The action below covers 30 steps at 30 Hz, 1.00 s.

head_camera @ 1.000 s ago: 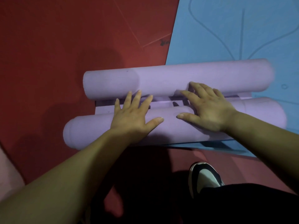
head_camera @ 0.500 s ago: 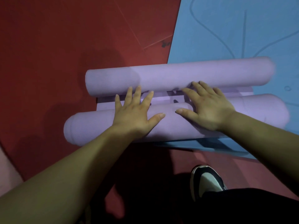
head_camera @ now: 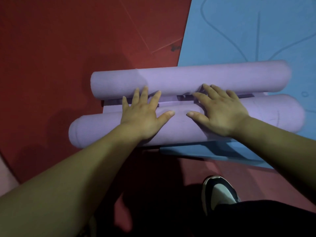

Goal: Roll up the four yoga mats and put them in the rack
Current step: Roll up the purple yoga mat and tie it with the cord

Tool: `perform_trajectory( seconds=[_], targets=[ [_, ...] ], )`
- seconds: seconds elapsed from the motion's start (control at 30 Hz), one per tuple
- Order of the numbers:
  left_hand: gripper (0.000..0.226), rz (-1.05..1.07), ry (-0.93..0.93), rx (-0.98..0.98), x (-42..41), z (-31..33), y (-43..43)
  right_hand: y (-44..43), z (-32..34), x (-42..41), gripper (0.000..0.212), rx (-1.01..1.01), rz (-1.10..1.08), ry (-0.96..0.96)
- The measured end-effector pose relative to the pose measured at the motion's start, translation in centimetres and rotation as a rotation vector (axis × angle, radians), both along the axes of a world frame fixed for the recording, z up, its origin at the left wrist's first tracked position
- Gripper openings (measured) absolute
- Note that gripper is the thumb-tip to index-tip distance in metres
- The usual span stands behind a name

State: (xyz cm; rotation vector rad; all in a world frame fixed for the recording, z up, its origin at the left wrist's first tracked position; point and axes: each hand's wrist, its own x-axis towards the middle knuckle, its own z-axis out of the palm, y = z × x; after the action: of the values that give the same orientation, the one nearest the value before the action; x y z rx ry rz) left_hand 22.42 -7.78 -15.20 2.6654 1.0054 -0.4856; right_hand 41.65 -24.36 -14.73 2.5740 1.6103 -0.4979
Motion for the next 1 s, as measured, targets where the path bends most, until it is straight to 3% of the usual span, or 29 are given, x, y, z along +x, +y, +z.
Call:
perform_trajectory(
  seconds=[0.67,1.0],
  targets=[
    [0.084,-0.043,-0.061,0.143,-0.6,-0.1,-1.4,1.3,0.3,1.3,0.089,0.026,-0.014,0.015],
    [0.086,-0.012,-0.043,0.117,1.1,0.1,0.2,1.4,0.4,1.5,0.092,0.006,-0.015,-0.023]
  ],
)
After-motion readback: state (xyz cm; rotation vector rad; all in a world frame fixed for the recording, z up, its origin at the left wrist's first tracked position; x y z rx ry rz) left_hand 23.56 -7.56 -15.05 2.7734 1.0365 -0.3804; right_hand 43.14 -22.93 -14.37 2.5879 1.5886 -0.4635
